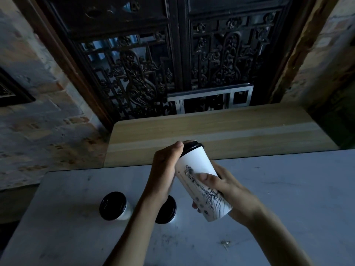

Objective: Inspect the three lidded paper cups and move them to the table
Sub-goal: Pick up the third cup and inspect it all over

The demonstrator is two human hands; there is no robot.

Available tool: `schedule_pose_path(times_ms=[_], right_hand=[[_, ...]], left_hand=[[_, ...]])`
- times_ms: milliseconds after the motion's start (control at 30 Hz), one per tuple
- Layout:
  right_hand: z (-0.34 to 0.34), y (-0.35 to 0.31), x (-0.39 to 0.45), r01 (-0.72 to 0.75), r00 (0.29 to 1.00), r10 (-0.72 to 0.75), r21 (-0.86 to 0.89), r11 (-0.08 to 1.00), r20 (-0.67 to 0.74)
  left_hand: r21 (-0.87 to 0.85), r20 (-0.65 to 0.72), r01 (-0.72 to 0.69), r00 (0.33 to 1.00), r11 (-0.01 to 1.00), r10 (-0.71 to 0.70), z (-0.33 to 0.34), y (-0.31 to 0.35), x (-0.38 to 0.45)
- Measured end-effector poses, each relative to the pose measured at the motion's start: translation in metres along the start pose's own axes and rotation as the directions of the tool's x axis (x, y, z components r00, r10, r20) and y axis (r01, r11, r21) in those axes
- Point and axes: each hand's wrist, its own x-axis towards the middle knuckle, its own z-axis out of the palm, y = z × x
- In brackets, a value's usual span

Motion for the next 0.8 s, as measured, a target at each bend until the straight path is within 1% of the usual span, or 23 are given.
schedule_pose_path(times_ms=[33,67,133,167,200,267,300,333,367,400,467,533,600,633,667,733,800], right_hand=[[-0.001,0.0,0.001,-0.005,1.0,0.004,-0.029,1.0,-0.007],[-0.001,0.001,0.002,-0.005,0.999,0.001,-0.097,0.995,-0.04],[0.0,0.004,0.007,-0.028,0.982,-0.036,-0.327,0.945,-0.188],[0.001,0.006,0.008,-0.046,0.961,-0.085,-0.456,0.889,-0.262],[0.003,0.008,0.009,-0.048,0.943,-0.155,-0.581,0.812,-0.295],[0.006,0.014,0.007,-0.017,0.924,-0.282,-0.763,0.646,-0.26],[0.008,0.016,0.007,-0.008,0.918,-0.311,-0.796,0.606,-0.246],[0.009,0.015,0.007,-0.013,0.916,-0.309,-0.785,0.619,-0.258],[0.008,0.014,0.007,-0.018,0.918,-0.278,-0.729,0.685,-0.284],[0.005,0.012,0.008,-0.016,0.929,-0.224,-0.636,0.772,-0.295],[0.003,0.006,0.007,-0.003,0.962,-0.111,-0.415,0.91,-0.25],[0.001,0.002,0.004,-0.002,0.984,-0.035,-0.206,0.979,-0.176],[0.002,0.0,0.001,0.005,0.993,-0.014,-0.076,0.997,-0.119],[0.002,0.0,0.001,0.008,0.993,-0.017,-0.074,0.997,-0.114],[0.002,0.001,0.002,0.007,0.992,-0.022,-0.116,0.993,-0.127],[0.003,0.004,0.005,0.009,0.979,-0.068,-0.288,0.957,-0.194],[0.004,0.007,0.007,0.005,0.954,-0.134,-0.433,0.901,-0.268]], left_hand=[[0.006,-0.019,0.01,1.0,1.0,-0.01,0.001,-0.001,0.001],[0.014,-0.044,0.028,0.999,1.0,-0.028,0.001,-0.002,0.002],[0.05,-0.107,0.055,0.993,0.997,-0.05,0.002,-0.005,0.005],[0.083,-0.13,0.052,0.991,0.995,-0.041,0.003,-0.006,0.006],[0.11,-0.142,0.038,0.99,0.993,-0.022,0.004,-0.007,0.008],[0.148,-0.147,-0.005,0.989,0.989,0.027,0.006,-0.009,0.008],[0.149,-0.147,-0.019,0.988,0.989,0.041,0.007,-0.009,0.007],[0.141,-0.143,-0.02,0.989,0.99,0.04,0.007,-0.008,0.007],[0.126,-0.129,-0.012,0.991,0.992,0.028,0.006,-0.008,0.007],[0.1,-0.111,0.002,0.994,0.995,0.009,0.006,-0.006,0.007],[0.035,-0.078,0.028,0.997,0.999,-0.026,0.004,-0.003,0.006],[-0.009,-0.056,0.037,0.998,0.999,-0.038,0.003,-0.001,0.004],[-0.009,-0.057,0.029,0.998,1.0,-0.03,0.005,0.0,0.003],[0.001,-0.067,0.031,0.997,1.0,-0.031,0.005,0.0,0.003],[0.012,-0.082,0.036,0.996,0.999,-0.035,0.007,0.001,0.004],[0.043,-0.123,0.045,0.992,0.998,-0.039,0.008,-0.001,0.005],[0.095,-0.158,0.029,0.987,0.995,-0.014,0.009,-0.003,0.006]])
